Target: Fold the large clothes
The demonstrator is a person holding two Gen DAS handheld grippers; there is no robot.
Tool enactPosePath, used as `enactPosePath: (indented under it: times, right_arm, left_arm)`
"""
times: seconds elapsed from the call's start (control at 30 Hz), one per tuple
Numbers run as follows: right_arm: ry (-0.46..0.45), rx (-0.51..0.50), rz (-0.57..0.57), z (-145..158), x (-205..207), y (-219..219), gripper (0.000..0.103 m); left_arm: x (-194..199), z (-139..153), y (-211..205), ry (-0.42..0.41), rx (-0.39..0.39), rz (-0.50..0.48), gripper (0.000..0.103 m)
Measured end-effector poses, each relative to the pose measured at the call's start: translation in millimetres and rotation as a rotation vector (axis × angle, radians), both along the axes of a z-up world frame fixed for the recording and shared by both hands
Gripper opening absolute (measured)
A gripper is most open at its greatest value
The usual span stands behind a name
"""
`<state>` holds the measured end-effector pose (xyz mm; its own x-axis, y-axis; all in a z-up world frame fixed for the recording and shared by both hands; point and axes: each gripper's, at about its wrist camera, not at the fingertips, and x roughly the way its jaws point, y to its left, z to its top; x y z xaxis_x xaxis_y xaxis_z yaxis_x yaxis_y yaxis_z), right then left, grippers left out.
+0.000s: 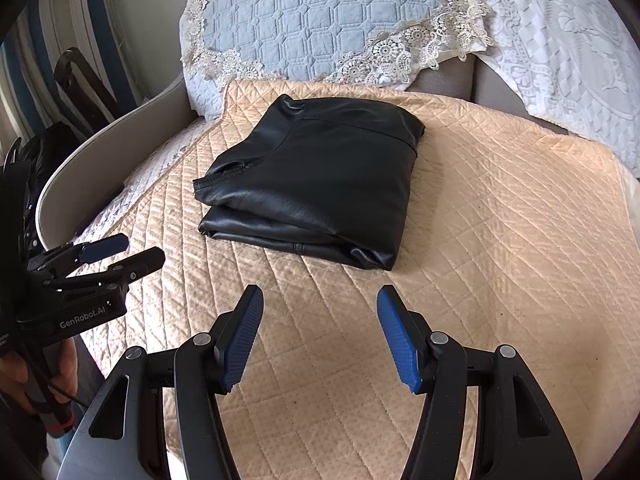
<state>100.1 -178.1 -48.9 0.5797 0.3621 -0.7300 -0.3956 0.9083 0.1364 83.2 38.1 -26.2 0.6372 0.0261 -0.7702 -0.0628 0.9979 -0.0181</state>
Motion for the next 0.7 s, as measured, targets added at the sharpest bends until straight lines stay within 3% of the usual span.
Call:
enactPosePath:
  times: [0.7]
  right_arm:
    - [0.000, -0.003, -0.002, 0.5, -0.4, 0.8, 0.060]
  left_arm:
    - [-0.6, 2.1, -2.1, -0.006, 0.013, 0.013, 0.069]
